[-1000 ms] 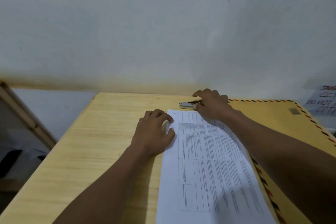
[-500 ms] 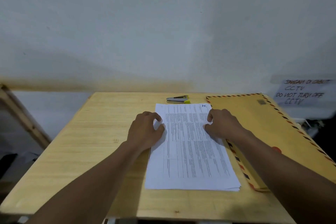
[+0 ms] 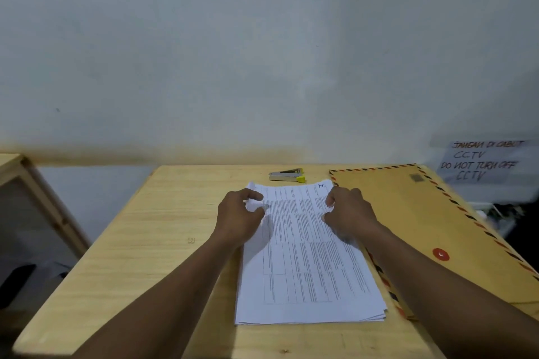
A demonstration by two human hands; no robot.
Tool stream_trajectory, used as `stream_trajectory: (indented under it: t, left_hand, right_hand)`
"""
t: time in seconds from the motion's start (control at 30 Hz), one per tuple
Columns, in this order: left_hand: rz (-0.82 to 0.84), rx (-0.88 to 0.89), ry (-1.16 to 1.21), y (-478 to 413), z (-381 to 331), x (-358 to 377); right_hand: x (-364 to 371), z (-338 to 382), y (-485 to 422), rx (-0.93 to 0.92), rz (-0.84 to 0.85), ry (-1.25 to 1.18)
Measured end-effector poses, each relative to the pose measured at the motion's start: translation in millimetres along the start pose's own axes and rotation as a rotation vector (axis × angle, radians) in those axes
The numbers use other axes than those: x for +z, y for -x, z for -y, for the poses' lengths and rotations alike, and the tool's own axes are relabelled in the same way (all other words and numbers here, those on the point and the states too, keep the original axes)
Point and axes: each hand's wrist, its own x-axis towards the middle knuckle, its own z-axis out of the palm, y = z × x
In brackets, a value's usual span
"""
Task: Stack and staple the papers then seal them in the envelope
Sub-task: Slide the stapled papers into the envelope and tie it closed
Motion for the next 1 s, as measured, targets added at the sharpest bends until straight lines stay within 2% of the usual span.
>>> stream_trajectory:
  t: [0.17, 0.23, 0.33, 0.47, 0.53, 0.63, 0.7, 0.87, 0.93, 1.0]
  left_hand:
    - [-0.035, -0.118, 0.204, 0.4, -3.7, 0.3]
    - [0.027, -0.164, 0.286, -0.6, -6.0, 0.5]
    - [0.139, -0.192, 0.284, -1.6, -8.9, -6.9]
    - [0.307, -0.224, 0.372, 0.2, -8.7, -18.5]
    - [0.28, -0.203, 0.388, 1.9, -8.8, -18.2]
    - [0.145, -0.127, 0.453, 0.6, -15.5, -17.7]
    - [0.101, -0.097, 0.539, -4.1, -26.2, -22.5]
    - [0.047, -0.084, 0.718, -25.2, -54.6, -39.0]
    - [0.003, -0.122, 0.741, -33.5, -60.5, -39.5]
    - [0.063, -0.126, 0.76, -30.1, -66.2, -36.8]
  right_hand:
    - [4.0, -3.3, 2.0, 0.016, 0.002, -0.225]
    - [3.8, -4.3, 0.1, 0.026, 0.024, -0.354]
    - [-1.9, -1.8, -2.1, 0.036, 0.025, -0.487]
    - [-13.3, 2.6, -6.7, 0.003, -0.045, -0.56]
    - [-16.3, 3.3, -8.6, -0.016, -0.039, -0.606]
    - [-23.4, 2.9, -9.4, -0.042, 0.058, -0.783]
    - [-35.3, 3.4, -4.1, -0.072, 0.126, -0.806]
    - [-54.6, -2.1, -1.2, -0.177, 0.4, -1.002]
    - [-59.5, 0.6, -3.4, -0.211, 0.33, -0.95]
    - [-67.2, 5.8, -3.6, -0.214, 0.219, -0.937]
